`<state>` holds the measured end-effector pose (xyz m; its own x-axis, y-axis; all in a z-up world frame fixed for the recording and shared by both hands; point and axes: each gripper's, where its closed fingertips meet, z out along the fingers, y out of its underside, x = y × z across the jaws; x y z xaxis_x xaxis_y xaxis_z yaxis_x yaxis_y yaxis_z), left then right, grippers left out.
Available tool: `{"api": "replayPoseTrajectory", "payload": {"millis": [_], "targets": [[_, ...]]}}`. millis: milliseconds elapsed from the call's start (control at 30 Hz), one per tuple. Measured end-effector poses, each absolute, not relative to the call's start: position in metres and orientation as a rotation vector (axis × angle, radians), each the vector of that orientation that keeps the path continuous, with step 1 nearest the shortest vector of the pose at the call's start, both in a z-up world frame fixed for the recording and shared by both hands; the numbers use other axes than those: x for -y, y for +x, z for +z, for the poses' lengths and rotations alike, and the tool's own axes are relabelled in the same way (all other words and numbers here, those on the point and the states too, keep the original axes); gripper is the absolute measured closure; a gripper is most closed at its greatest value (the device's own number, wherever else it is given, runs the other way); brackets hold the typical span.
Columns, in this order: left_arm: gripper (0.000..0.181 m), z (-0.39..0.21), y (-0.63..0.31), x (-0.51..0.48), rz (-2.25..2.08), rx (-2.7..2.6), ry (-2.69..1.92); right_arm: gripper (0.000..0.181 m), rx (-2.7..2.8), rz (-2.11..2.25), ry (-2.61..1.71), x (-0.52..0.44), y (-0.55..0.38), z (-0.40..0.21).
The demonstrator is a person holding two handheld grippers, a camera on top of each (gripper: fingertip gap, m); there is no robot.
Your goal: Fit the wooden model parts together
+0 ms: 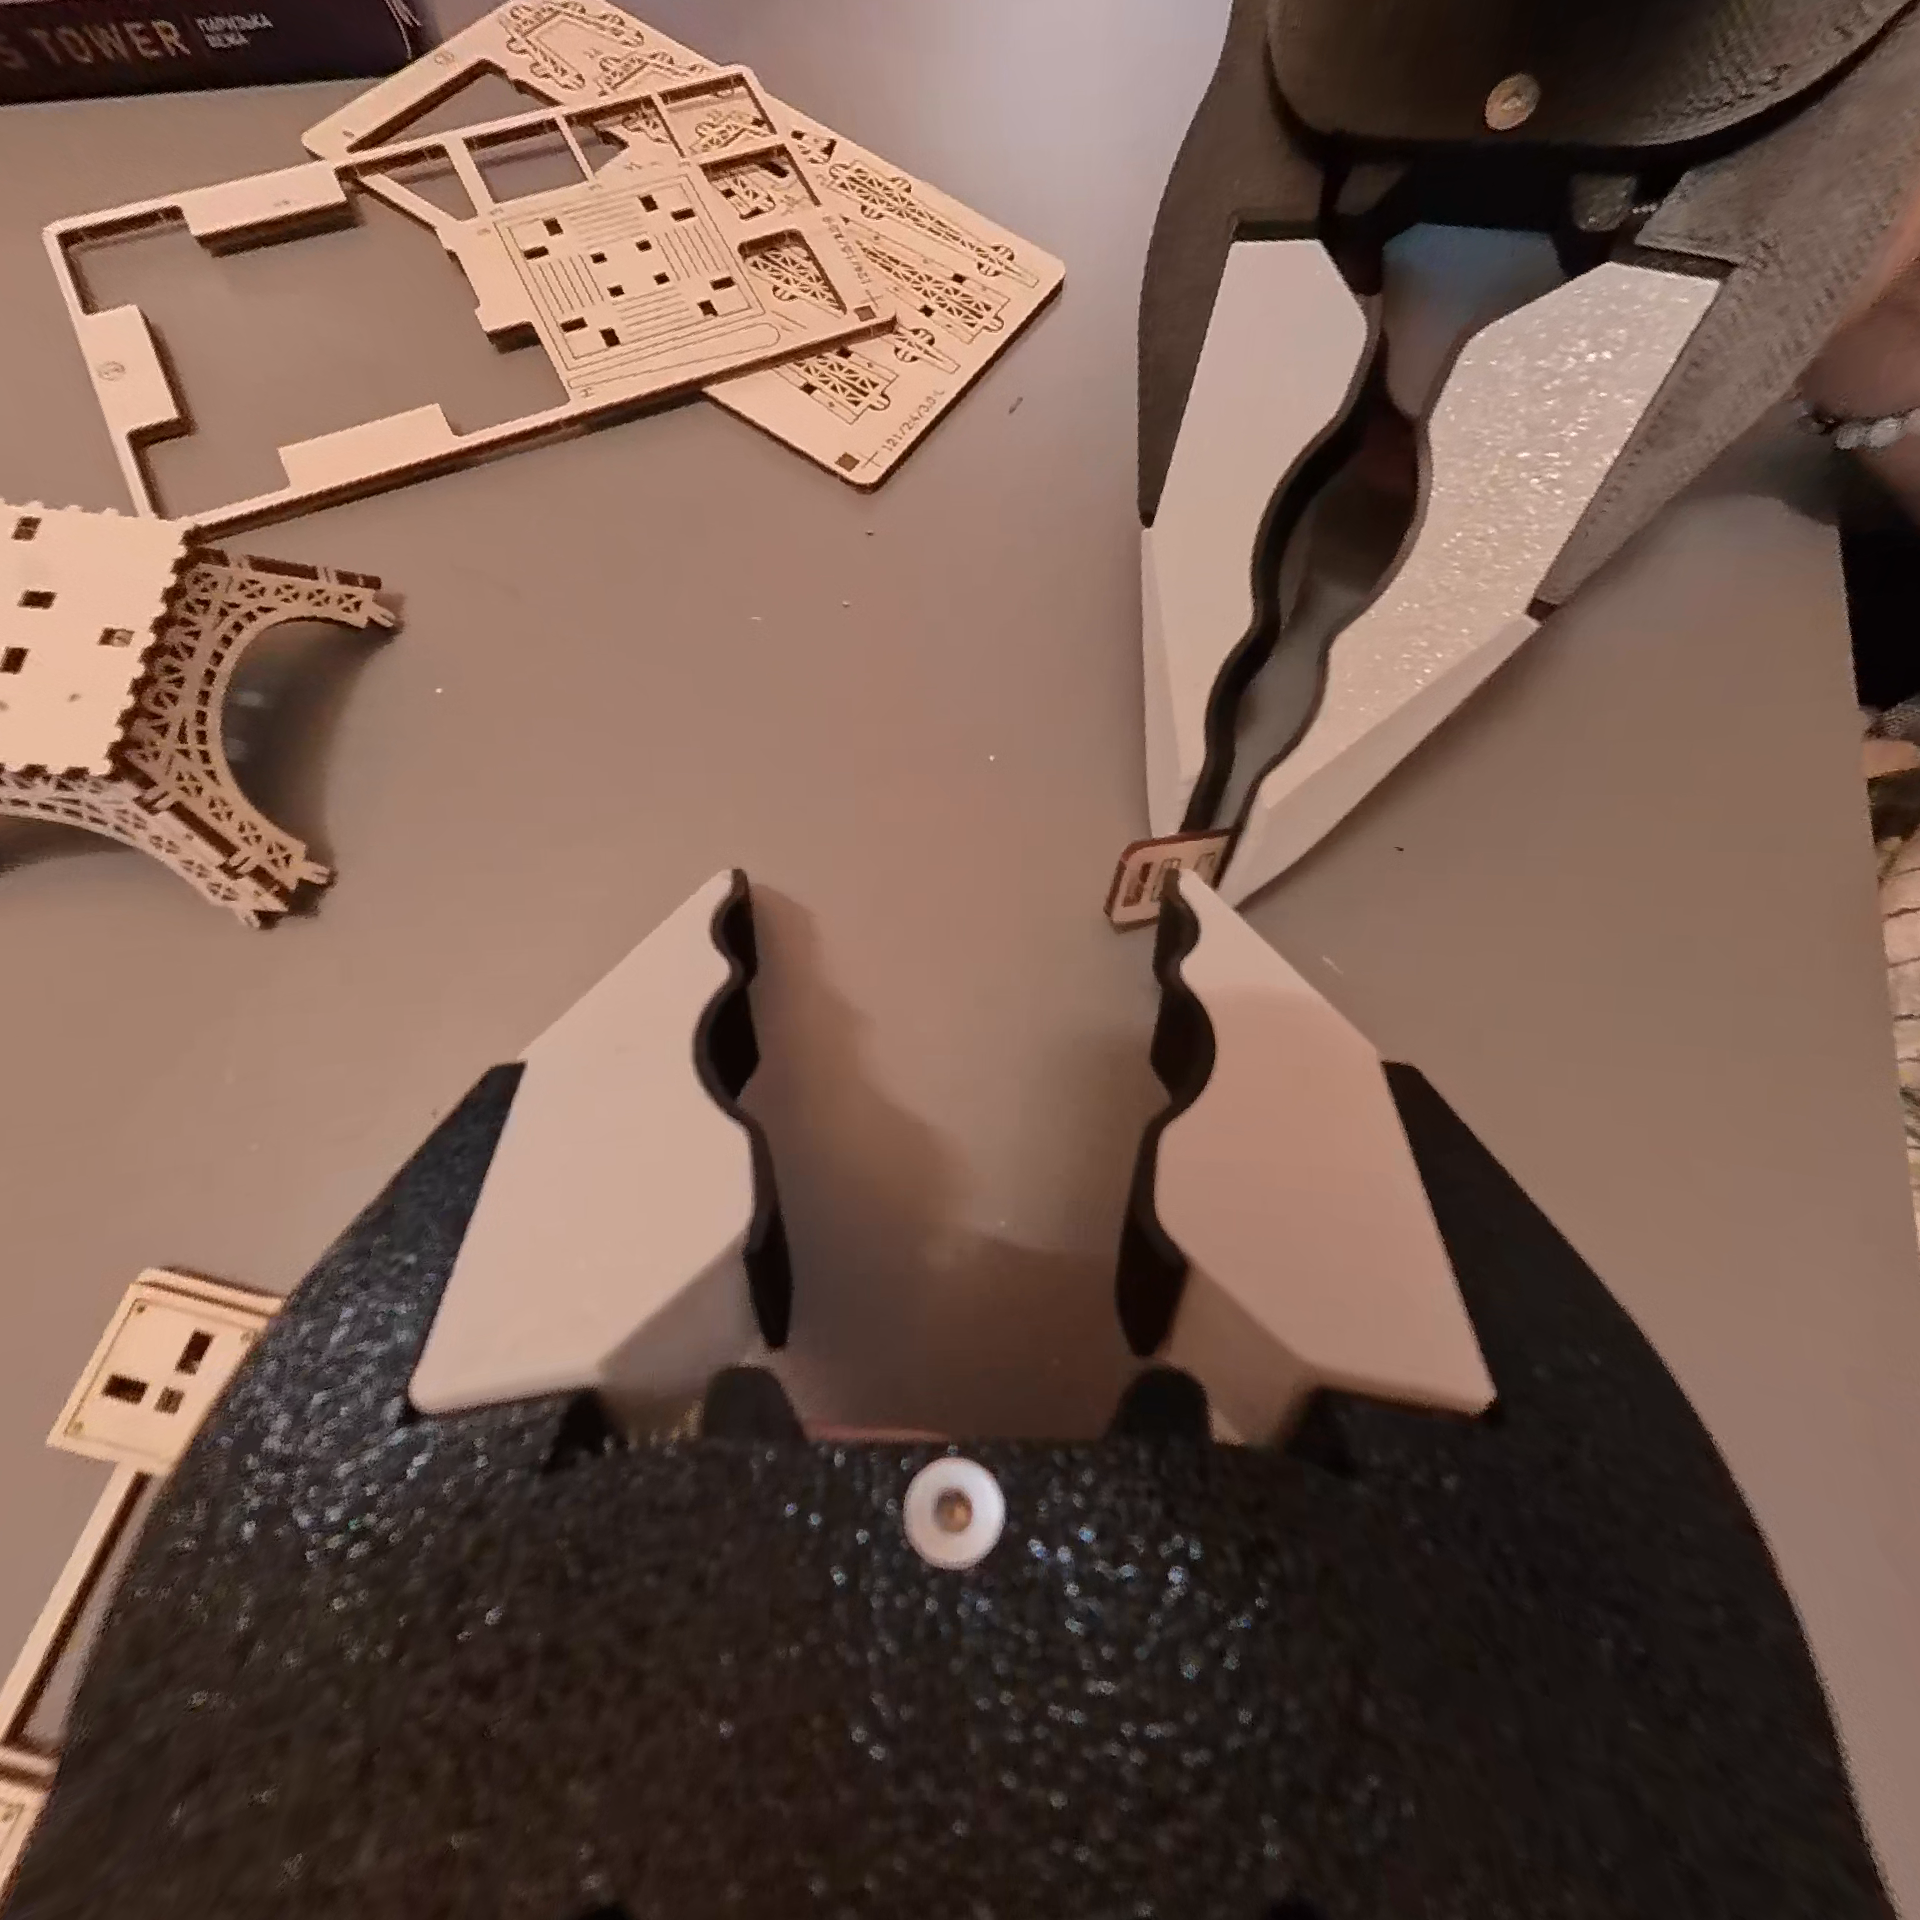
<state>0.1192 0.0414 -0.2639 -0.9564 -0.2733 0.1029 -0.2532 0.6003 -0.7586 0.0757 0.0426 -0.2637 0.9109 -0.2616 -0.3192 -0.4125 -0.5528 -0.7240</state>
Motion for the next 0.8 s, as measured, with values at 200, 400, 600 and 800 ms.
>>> {"api": "replayPoseTrajectory", "payload": {"millis": [200, 400, 600, 800], "targets": [[0.116, -0.265, 0.115, -0.040, -1.340, -2.836, -0.451, 0.178, -0.478, 0.219, -2.190, -0.043, 0.077, -0.264], [0.117, -0.265, 0.116, -0.038, -1.347, -2.863, -0.400, 0.177, -0.467, 0.226, -2.194, -0.043, 0.077, -0.264], [0.118, -0.264, 0.116, -0.037, -1.351, -2.878, -0.393, 0.177, -0.464, 0.230, -2.195, -0.043, 0.077, -0.264], [0.127, -0.260, 0.115, -0.034, -1.378, -2.836, -0.353, 0.178, -0.538, 0.198, -2.172, -0.040, 0.089, -0.264]]}}
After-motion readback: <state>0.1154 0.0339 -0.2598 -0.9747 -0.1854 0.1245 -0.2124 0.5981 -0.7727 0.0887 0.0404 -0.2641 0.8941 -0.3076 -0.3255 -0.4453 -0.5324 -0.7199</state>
